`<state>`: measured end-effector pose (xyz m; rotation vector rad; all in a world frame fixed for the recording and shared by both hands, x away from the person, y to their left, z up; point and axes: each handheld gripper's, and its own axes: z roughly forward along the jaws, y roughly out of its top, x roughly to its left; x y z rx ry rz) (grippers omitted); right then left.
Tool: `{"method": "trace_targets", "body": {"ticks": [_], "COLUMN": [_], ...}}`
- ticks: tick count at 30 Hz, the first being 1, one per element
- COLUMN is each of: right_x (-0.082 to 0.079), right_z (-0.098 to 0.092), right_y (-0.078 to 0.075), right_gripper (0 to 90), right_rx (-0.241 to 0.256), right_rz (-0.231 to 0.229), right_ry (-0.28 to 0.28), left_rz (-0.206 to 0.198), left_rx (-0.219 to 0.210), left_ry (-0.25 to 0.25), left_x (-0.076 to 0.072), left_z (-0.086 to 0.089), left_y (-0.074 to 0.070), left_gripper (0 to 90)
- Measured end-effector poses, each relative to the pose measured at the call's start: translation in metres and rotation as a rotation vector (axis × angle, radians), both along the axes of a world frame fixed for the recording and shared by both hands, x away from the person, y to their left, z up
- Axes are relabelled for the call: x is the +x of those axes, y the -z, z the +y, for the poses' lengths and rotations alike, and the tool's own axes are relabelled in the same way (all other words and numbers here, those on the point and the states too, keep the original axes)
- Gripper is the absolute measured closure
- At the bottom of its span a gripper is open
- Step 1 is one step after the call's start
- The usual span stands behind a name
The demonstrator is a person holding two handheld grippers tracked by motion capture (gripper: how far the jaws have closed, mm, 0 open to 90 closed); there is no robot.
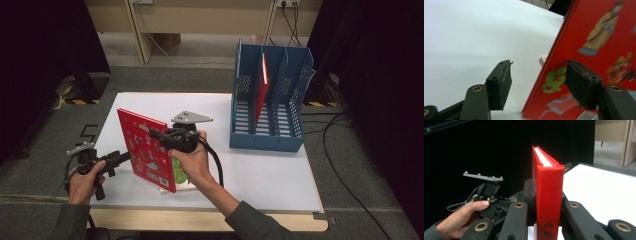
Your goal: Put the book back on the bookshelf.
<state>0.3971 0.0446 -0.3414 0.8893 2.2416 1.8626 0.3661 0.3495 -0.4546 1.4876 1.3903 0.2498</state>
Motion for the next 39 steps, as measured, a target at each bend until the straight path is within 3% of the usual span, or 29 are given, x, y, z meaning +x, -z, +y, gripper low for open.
{"method": "trace_targets", "body": {"ticks": [4,11,12,17,19,23,30,39], "right_x": [0.004,0.018,0.019,0.017,0.015,0.009,-0.006,-0.026], "right_z": [-0.007,-0.042,-0.046,-0.065,-0.071,-0.081,-0.088,-0.093], "right_y": [-0.015,-0.018,-0.017,-0.011,-0.008,-0.002,0.005,0.014], "right_gripper": [79.5,79.5,79.5,79.4,79.3,79.1,79.0,78.6], "right_rx": [-0.024,0.002,0.009,0.015,0.019,0.025,0.029,0.029], "right_rz": [-0.047,-0.054,-0.05,-0.065,-0.077,-0.102,-0.147,-0.176], "right_ry": [0.022,0.074,0.07,0.03,0.03,0.011,-0.006,-0.018], "left_rz": [0.014,0.071,0.079,0.091,0.11,0.106,0.076,0.068], "left_rx": [0.04,0.212,0.264,0.364,0.373,0.38,0.509,0.504], "left_ry": [0.014,0.023,0.024,0.042,0.062,0.06,0.107,0.122], "left_x": [0.001,0.008,0.009,0.012,0.013,0.012,0.009,0.009], "left_z": [-0.005,-0.016,-0.019,-0.025,-0.027,-0.027,-0.04,-0.038], "left_y": [0.003,0.02,0.023,0.034,0.04,0.04,0.044,0.044], "left_gripper": [36.5,34.7,34.2,32.9,29.8,28.1,19.2,17.6]}}
